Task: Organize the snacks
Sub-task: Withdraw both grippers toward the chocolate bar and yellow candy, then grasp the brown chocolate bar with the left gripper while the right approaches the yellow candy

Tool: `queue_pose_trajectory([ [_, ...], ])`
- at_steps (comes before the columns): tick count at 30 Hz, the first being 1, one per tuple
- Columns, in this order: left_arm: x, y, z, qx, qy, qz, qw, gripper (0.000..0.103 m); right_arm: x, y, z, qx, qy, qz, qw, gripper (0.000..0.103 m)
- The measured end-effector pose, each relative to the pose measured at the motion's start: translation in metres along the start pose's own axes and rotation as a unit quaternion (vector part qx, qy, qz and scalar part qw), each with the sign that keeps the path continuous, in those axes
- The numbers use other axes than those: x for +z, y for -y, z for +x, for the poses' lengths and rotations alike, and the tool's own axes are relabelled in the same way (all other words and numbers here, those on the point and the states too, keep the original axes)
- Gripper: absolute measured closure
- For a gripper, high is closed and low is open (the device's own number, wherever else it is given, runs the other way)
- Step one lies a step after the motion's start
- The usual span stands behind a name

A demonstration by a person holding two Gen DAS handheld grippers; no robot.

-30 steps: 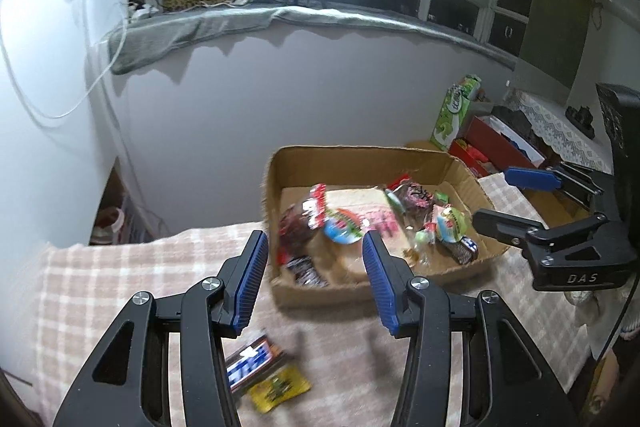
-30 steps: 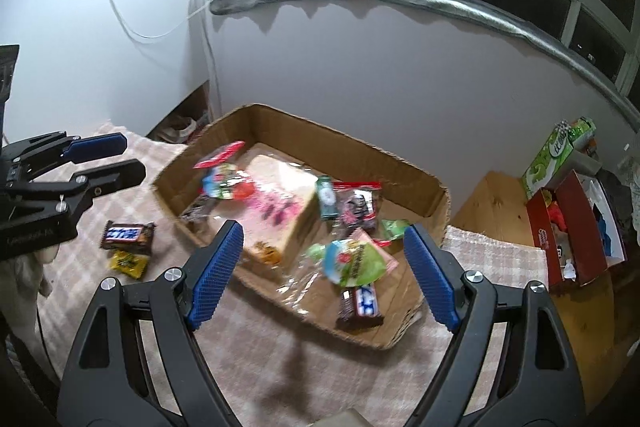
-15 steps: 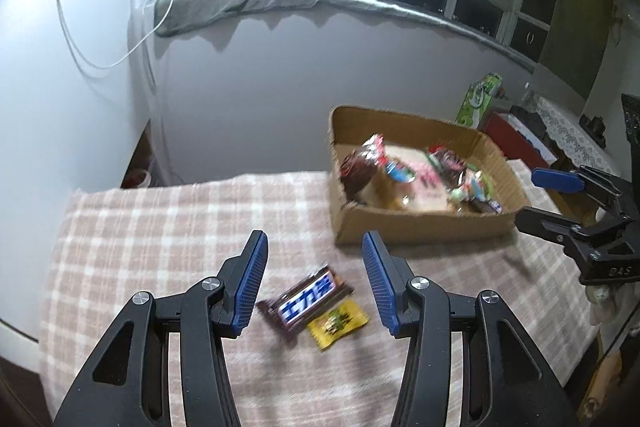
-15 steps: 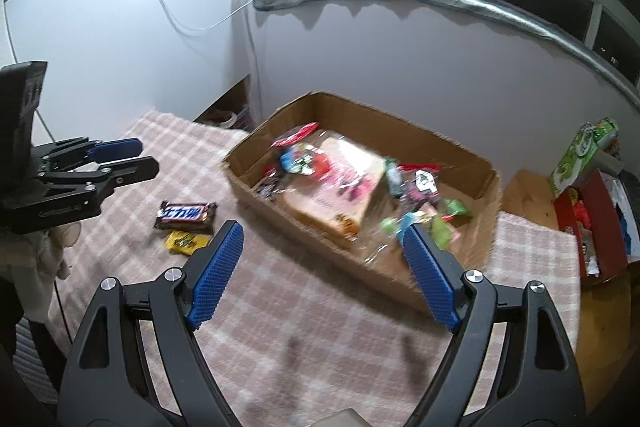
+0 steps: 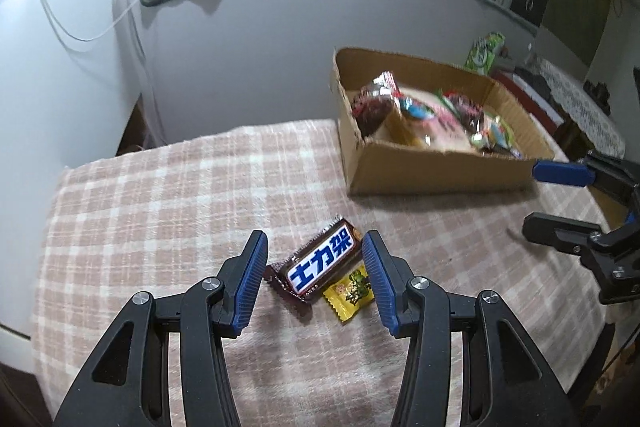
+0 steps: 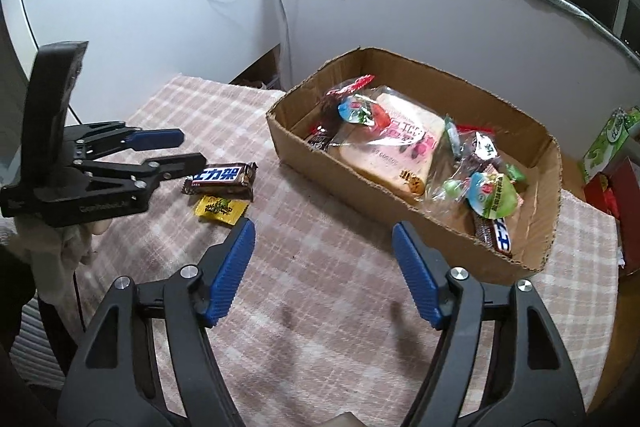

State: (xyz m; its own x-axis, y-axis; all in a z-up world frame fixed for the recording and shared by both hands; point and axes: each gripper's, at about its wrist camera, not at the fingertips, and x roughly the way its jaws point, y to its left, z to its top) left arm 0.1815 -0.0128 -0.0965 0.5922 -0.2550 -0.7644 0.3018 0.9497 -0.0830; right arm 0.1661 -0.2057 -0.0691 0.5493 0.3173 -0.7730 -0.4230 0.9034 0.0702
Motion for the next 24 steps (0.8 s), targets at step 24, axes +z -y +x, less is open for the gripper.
queue_pose_trajectory([
  [24,-0.008,-0.01,0.034,-0.014,-0.017,-0.008,0.9997,0.067,0.006,-0.026,0.03,0.038,-0.031,-0.034,0.998,0.039],
])
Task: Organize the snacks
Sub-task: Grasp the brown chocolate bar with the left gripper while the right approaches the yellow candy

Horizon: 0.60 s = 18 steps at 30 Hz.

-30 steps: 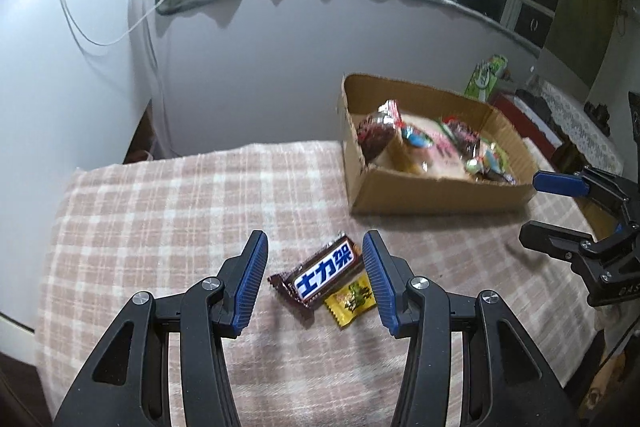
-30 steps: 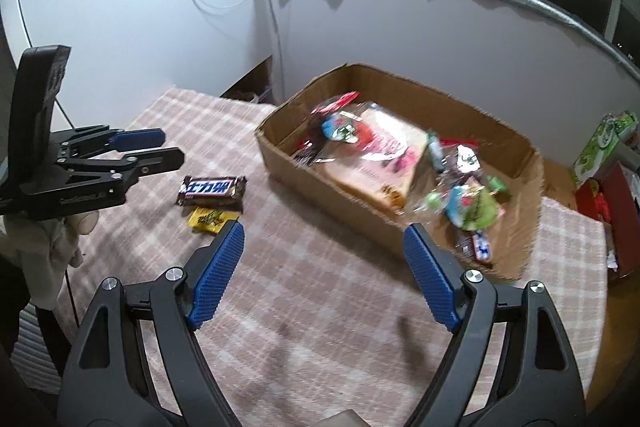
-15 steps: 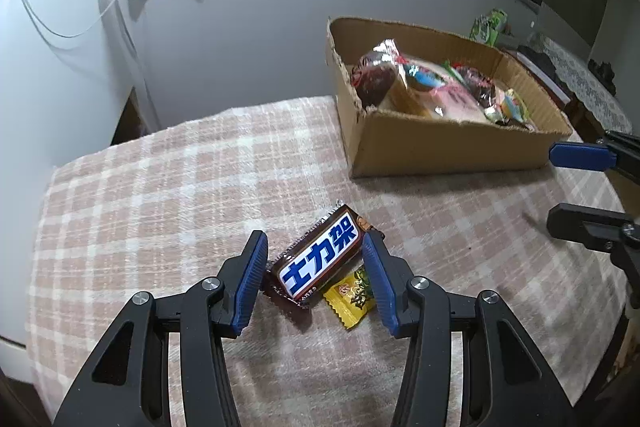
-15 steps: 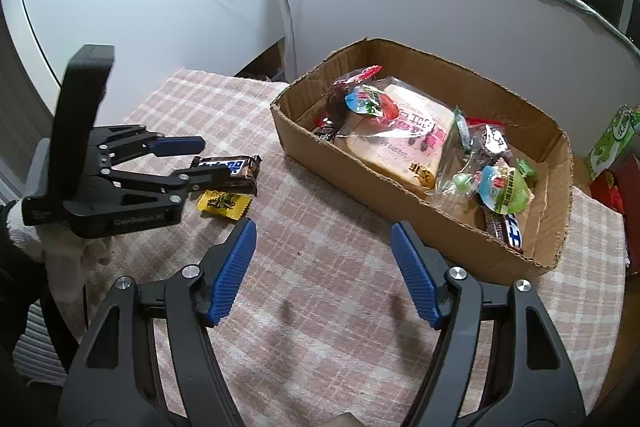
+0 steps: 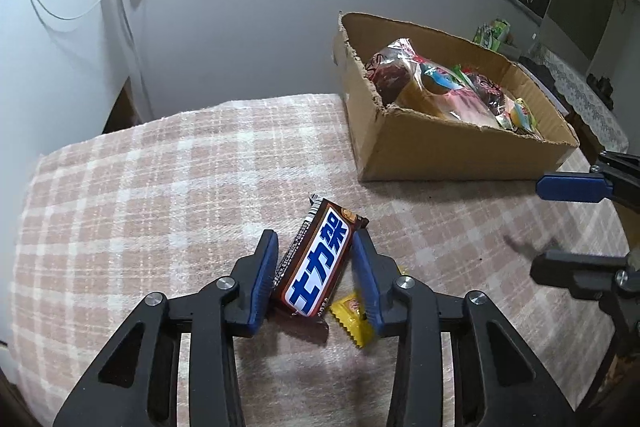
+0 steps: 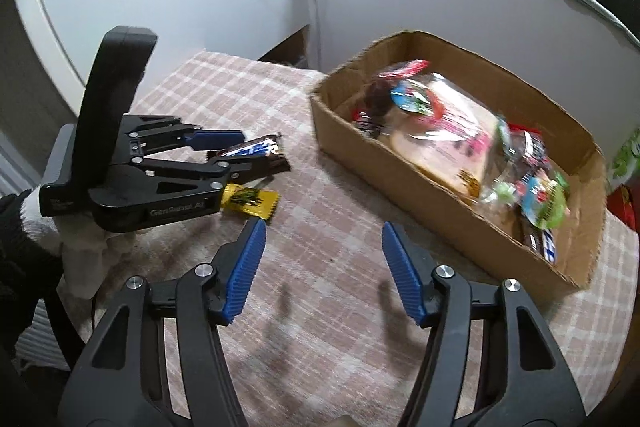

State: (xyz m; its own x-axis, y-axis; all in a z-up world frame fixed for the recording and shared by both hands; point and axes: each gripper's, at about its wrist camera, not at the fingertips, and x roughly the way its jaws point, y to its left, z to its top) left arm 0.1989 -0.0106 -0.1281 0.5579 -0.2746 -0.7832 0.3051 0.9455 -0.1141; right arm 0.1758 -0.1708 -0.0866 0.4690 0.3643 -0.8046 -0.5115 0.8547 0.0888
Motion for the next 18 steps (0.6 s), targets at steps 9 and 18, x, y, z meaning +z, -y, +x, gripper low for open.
queue_pose_trajectory([
  [9,-0.015,-0.027,-0.014,0.007,0.005,-0.029,0.9996,0.069,0.011,-0.025,0.028,0.032,-0.015,-0.047,0.998,0.039],
  [18,-0.044,-0.049,-0.033,0.023,0.004,-0.053,0.9983,0.073,0.03,-0.046,0.063,0.08,-0.021,-0.056,0.995,0.039],
])
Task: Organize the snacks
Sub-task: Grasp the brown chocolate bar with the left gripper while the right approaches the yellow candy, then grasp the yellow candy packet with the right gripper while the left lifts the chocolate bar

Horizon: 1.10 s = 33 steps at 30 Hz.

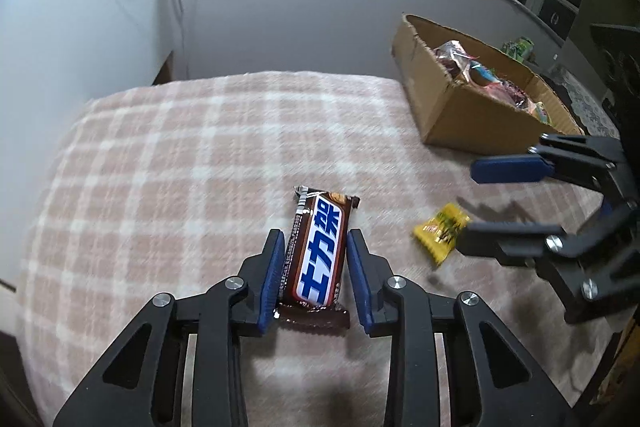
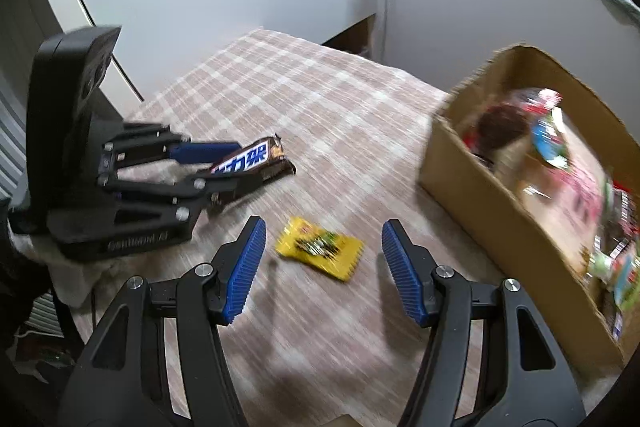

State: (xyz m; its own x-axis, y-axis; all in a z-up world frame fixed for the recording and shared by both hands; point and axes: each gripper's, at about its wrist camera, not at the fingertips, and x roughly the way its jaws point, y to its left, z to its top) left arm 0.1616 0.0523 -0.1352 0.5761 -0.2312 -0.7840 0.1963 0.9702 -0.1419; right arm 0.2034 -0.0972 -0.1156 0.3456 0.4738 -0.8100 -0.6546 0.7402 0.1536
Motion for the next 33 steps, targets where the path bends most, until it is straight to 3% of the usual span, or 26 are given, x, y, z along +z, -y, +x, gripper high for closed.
queue_pose_trajectory([
  [6,-0.008,-0.007,-0.004,0.008,-0.009,-0.018,0.9998,0.076,0.012,0.002,0.021,0.016,-0.016,0.019,1.0,0.039],
  [13,-0.007,-0.007,-0.004,0.005,-0.009,-0.021,0.9997,0.076,0.011,0.017,0.031,0.072,-0.051,0.066,0.994,0.039],
  [19,-0.006,-0.006,-0.006,0.005,-0.01,-0.02,0.9997,0.076,0.001,0.01,0.021,0.078,-0.068,0.041,0.994,0.04],
  [22,-0.005,-0.005,-0.006,0.012,-0.008,-0.021,0.9997,0.076,-0.004,-0.002,0.02,0.055,-0.071,0.004,0.996,0.048],
  [25,-0.004,-0.003,-0.004,0.018,-0.008,-0.018,0.9996,0.076,-0.007,-0.017,0.022,-0.008,-0.067,-0.047,0.997,0.059],
  [29,-0.001,0.0,-0.001,0.022,-0.007,-0.015,0.9996,0.076,-0.006,-0.025,0.026,-0.048,-0.062,-0.07,0.994,0.06],
  [31,0.0,0.001,0.002,0.022,-0.009,-0.012,0.9996,0.076,-0.005,-0.029,0.027,-0.057,-0.06,-0.078,0.993,0.064],
  [33,0.0,0.0,0.004,0.022,-0.011,-0.011,0.9996,0.076,-0.007,-0.03,0.025,-0.055,-0.062,-0.079,0.993,0.075],
])
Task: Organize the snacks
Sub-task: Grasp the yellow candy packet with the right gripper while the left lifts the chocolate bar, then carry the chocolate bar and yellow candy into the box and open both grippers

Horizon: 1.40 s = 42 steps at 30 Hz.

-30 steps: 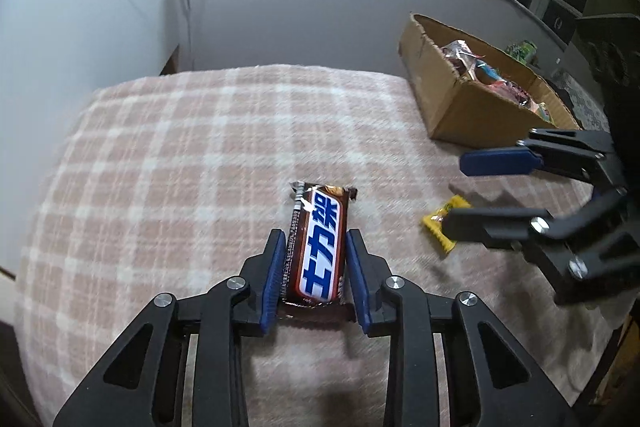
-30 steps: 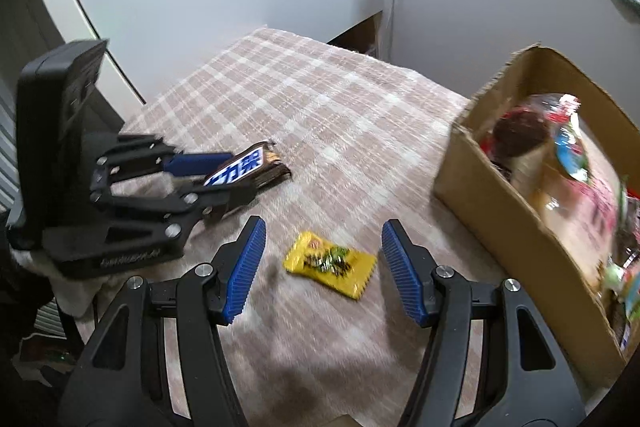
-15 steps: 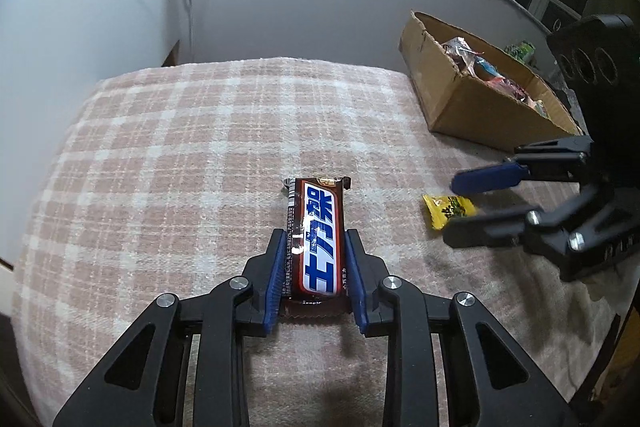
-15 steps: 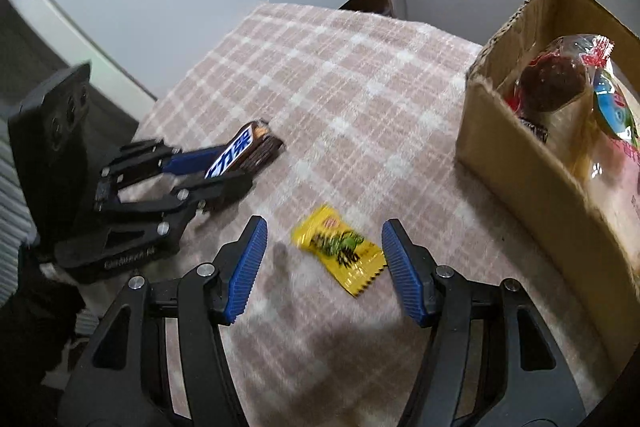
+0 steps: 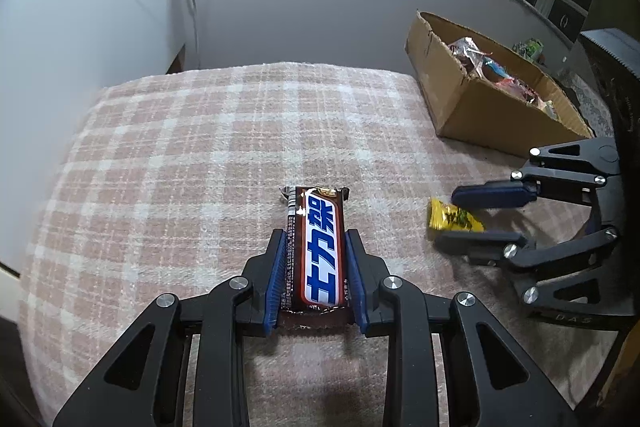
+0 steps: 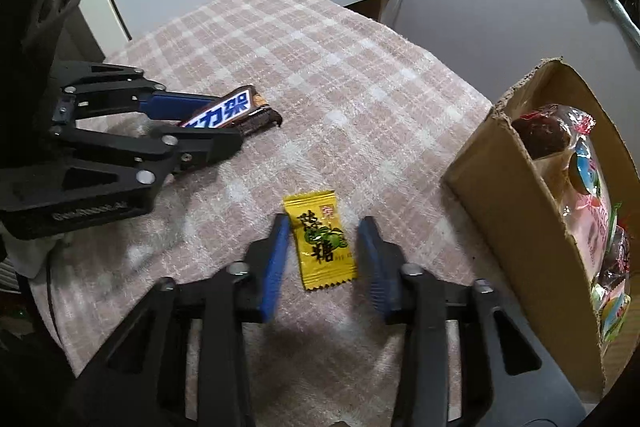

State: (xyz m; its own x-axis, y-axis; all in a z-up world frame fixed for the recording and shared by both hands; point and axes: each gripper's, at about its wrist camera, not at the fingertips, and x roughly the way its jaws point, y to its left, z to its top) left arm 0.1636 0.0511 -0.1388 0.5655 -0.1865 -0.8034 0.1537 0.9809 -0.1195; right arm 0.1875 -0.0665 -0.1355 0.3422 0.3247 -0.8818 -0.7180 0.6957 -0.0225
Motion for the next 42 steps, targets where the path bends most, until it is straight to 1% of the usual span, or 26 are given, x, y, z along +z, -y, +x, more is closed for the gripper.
queue_pose_trajectory([
  [4,0.0,0.0,0.002,0.002,0.001,0.002,1.0,0.076,-0.002,-0.005,0.0,-0.005,0.0,-0.005,1.0,0.077],
  [8,-0.002,0.005,0.001,0.006,0.004,0.012,0.9999,0.076,-0.008,-0.007,-0.003,-0.006,0.002,0.004,1.0,0.078],
  [12,-0.003,0.008,-0.003,0.005,0.008,0.011,0.9999,0.076,-0.013,-0.006,-0.004,-0.006,0.004,0.017,1.0,0.078],
  [20,-0.006,0.023,-0.02,0.002,0.029,0.028,0.9992,0.076,-0.023,-0.001,-0.016,-0.008,0.02,0.036,0.999,0.079],
  [31,0.003,0.053,-0.049,-0.007,0.067,0.057,0.9961,0.076,-0.044,0.024,-0.051,-0.02,0.051,0.067,0.996,0.079],
  [37,0.009,0.069,-0.056,-0.024,0.08,0.068,0.9942,0.076,-0.055,0.038,-0.074,-0.035,0.071,0.086,0.993,0.079],
  [42,0.026,0.088,-0.058,-0.041,0.092,0.077,0.9919,0.076,-0.065,0.059,-0.1,-0.058,0.093,0.105,0.988,0.079],
])
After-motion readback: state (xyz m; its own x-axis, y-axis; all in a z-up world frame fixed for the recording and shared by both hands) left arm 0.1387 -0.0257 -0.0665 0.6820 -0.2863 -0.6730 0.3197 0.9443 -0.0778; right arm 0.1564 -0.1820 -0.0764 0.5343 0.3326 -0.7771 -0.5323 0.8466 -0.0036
